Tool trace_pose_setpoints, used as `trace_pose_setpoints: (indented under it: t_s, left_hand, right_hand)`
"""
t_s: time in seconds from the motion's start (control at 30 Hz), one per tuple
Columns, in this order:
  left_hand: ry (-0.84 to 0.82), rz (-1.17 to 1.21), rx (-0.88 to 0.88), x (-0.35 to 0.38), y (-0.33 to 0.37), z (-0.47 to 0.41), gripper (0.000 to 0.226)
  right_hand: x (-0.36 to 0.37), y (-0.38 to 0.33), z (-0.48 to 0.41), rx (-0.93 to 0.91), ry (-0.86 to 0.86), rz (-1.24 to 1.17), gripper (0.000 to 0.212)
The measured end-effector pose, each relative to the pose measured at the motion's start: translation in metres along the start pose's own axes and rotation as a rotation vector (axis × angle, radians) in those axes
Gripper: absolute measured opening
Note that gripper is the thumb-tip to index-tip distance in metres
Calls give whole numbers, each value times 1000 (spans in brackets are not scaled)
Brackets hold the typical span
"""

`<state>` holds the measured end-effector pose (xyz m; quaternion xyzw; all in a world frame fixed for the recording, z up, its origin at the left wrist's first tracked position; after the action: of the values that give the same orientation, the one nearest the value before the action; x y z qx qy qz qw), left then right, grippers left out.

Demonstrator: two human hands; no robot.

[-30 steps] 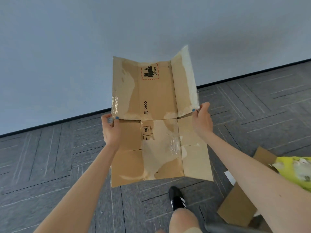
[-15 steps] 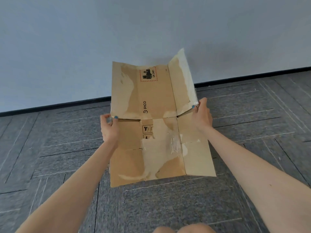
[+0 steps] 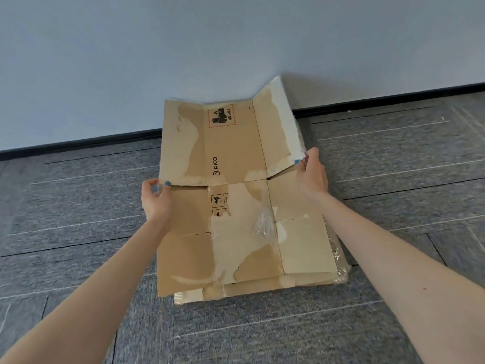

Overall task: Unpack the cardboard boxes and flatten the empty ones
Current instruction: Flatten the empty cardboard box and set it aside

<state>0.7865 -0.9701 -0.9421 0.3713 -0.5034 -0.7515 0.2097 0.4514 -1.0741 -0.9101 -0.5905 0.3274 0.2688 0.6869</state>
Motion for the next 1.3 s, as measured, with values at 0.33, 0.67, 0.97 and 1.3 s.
trace_pose_setpoints:
  t_s: [0.33,0.67,0.97,1.3]
  left_hand:
    - [31,-39,-96,8,-46,0,28]
    - [41,-329,-45,23,-56,4,29]
    - [-45,-704,148,27,-67,-2,49]
    - [-545,-884,834,26,-89,76,58]
  right_hand:
    - [19,23,-13,0,23,127,10]
    - [16,53,-20,-21,101,180,23]
    - [37,82,-9,-81,30,336,37]
    - [50,66,74,-503,-264,564,61]
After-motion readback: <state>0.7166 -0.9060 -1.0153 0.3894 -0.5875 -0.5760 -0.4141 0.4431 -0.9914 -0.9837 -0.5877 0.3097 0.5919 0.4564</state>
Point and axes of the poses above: each hand's wrist, its own z-axis away from the middle knuckle, its own x-axis out of the palm, y = z × x, the point moved 3 cm from there along -z, towards the middle knuckle, and after that the axes turned 5 degrees about z, right-handed, at the moved point
